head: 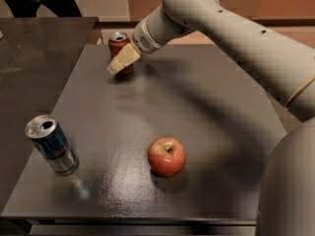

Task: Knock coke can over

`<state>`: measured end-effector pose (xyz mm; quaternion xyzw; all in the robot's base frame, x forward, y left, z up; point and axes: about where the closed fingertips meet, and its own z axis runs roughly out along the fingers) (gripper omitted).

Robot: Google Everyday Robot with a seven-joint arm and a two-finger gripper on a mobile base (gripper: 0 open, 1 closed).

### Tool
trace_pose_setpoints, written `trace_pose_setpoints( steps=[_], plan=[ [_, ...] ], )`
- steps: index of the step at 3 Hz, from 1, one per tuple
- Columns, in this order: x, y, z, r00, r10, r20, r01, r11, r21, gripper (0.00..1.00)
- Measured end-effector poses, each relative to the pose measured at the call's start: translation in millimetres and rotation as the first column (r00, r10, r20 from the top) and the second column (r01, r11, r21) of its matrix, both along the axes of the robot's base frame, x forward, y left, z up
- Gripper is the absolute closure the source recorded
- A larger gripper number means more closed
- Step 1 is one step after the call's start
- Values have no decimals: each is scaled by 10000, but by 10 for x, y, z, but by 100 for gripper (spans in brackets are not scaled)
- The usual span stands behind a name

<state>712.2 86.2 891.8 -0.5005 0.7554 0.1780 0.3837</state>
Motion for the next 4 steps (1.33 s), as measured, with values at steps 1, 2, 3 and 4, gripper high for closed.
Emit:
trace_pose_setpoints(
  steps=[1,2,3,4],
  plan=[
    [60,62,-32,9999,-145,-70,146,9999,34,0],
    [135,71,-44,9991,-402,-108,403,9992,71,18],
    [198,33,-29,9976,-688,-110,690,9975,128,42],
    [198,12,5,9973,-730,-116,732,9970,257,64]
  ],
)
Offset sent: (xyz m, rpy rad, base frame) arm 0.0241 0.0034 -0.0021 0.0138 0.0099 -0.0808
